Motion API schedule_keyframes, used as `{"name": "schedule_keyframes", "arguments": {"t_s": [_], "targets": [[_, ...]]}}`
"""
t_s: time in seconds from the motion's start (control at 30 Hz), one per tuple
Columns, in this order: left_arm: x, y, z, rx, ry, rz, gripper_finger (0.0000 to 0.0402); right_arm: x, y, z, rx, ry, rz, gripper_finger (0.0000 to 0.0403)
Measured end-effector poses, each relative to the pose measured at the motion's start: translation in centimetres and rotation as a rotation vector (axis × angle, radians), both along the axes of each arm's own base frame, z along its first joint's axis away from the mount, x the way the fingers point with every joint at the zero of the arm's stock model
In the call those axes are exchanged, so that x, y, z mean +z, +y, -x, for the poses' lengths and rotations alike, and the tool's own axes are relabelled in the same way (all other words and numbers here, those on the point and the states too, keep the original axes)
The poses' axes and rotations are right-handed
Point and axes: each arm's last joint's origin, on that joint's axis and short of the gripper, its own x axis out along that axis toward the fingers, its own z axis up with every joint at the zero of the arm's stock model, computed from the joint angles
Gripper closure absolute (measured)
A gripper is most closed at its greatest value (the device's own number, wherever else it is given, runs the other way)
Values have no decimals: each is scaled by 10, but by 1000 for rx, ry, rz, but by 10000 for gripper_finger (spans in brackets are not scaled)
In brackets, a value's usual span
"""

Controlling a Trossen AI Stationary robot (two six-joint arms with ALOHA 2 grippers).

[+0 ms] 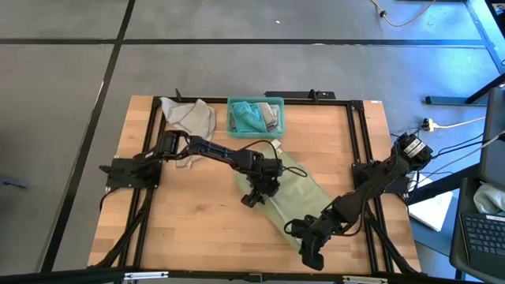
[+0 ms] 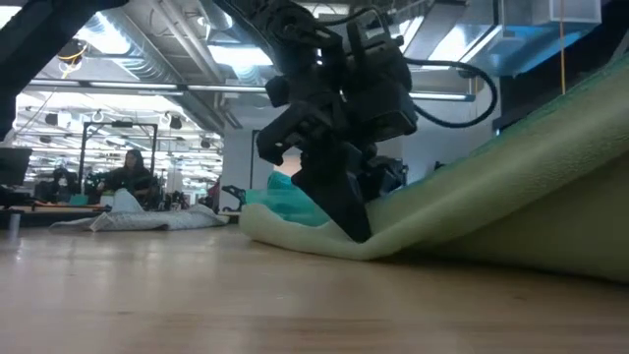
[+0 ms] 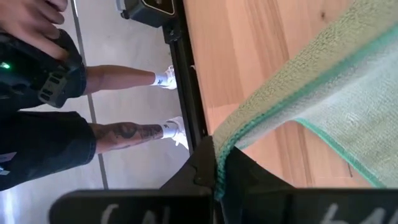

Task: Fold microfiber towels
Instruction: Fold the green towel

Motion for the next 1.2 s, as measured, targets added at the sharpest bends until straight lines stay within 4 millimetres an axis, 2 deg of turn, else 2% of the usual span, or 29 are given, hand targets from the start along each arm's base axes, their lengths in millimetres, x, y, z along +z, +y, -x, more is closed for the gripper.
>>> {"name": "schedule_keyframes", "arguments": {"t_s": [0.33,0.6,0.83,1.1,1.2], "targets": [[7,8,5,18,34,21,221,0,0,-1,-18,-27,26,394],[7,-10,14,-16,123,85,221,1,0,-2,-34,-50,31,392],[7,-9,31,-7,311,89,226,1,0,-3,-44,-64,31,372],[5,-15,38,70,438,164,243,1,0,-3,-47,-59,31,352],[5,-21,41,68,469,161,248,-3,-5,0,-145,-24,102,346]]}}
